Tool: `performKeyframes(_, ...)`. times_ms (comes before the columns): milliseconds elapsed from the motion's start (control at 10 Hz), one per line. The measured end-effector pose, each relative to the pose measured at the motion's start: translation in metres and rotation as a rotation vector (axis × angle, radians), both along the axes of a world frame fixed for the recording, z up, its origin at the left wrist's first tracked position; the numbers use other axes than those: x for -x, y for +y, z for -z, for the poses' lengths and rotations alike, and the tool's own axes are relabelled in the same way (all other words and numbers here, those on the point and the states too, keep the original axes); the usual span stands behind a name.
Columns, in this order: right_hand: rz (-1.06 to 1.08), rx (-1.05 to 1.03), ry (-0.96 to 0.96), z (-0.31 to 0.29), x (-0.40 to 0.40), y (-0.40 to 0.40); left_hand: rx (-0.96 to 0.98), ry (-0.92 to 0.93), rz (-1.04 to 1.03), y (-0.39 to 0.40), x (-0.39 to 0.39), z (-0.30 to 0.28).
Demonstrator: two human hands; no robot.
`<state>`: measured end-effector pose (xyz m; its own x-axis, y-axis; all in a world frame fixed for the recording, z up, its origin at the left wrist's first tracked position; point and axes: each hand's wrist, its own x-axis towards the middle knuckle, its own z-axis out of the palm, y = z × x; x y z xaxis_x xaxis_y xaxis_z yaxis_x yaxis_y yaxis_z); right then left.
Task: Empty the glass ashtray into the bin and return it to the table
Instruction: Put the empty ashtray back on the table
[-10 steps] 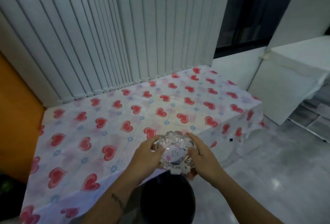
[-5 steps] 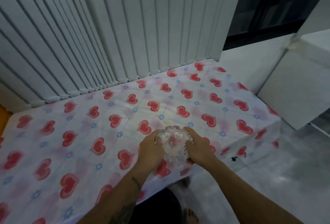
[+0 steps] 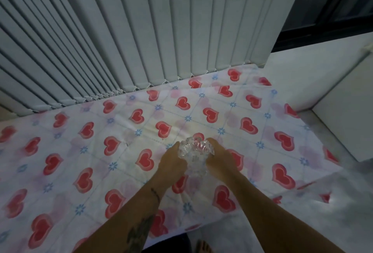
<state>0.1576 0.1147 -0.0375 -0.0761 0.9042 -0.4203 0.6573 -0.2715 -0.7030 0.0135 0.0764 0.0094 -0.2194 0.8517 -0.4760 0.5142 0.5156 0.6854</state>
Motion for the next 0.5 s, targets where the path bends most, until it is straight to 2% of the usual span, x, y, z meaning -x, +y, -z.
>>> performKeyframes(200,-0.038,-0.057,-0.090,0.012,-0.002,0.010,0.078,-0.021,0.041,0.010,-0.003,0.007)
performKeyframes(400,-0.022,-0.075,-0.097,0.017,-0.003,0.006,0.049,-0.005,0.072,0.012,0.003,0.020)
performKeyframes(500,-0.018,-0.059,-0.112,0.010,-0.008,-0.002,-0.005,0.063,0.109,0.002,0.008,0.022)
